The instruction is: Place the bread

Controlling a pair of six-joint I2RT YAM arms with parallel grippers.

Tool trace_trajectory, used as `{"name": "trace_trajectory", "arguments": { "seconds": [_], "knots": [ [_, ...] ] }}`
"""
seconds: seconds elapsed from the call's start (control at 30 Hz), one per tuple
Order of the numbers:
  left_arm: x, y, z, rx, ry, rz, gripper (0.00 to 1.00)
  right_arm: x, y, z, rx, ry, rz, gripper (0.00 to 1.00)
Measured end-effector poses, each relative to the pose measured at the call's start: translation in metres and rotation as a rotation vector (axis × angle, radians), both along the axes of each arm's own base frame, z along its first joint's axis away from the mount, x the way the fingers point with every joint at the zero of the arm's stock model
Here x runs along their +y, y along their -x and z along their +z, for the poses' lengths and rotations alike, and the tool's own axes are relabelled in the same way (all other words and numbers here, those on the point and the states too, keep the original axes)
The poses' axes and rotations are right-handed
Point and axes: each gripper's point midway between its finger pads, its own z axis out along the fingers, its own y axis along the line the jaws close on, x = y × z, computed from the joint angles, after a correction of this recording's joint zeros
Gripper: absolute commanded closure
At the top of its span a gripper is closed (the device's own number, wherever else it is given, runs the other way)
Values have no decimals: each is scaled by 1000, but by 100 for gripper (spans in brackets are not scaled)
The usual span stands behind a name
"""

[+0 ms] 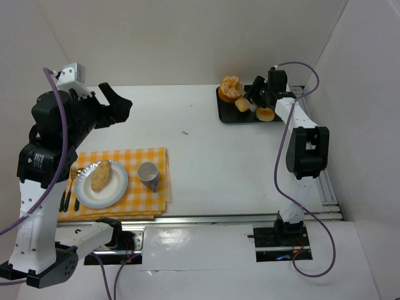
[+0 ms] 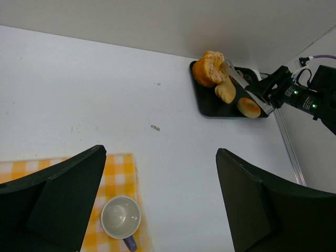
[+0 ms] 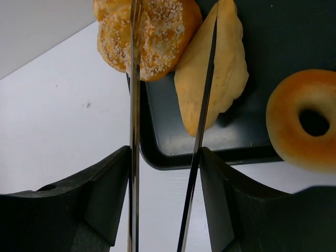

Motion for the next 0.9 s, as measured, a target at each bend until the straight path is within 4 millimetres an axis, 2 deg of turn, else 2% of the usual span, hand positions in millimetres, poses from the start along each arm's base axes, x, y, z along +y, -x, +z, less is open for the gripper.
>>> {"name": "trace_trajectory", "arguments": {
  "seconds": [0.13, 0.23, 0.33, 0.4, 0.53, 0.63, 0.77, 0.83, 0.9],
  "knots": [
    [0, 0, -1, 3, -1, 0, 1, 3, -12, -4, 1, -16, 18, 40],
    [0, -1, -3, 7, -2, 1, 1, 7, -13, -10, 12, -30, 42, 49],
    [0, -1, -5, 13, -3, 1, 1, 12, -12, -15, 22, -43, 67, 77],
    [0, -1, -5, 11, -5, 1, 1, 13, -11, -15, 23, -51, 76, 85],
    [1, 1, -3, 6, -4, 0, 1, 15, -9, -2, 0, -61, 82, 100],
    [1, 3, -3, 3, -4, 0, 1, 18, -4, 25, -46, -63, 89, 100],
    [2, 5, -7, 7, -8, 0, 1, 28, 7, 78, -147, -63, 112, 100],
    [2, 6, -9, 12, -10, 0, 1, 46, 18, 106, -200, -69, 149, 100],
    [3, 6, -14, 20, -15, 5, 1, 77, 33, 133, -258, -82, 216, 100]
  ]
}}
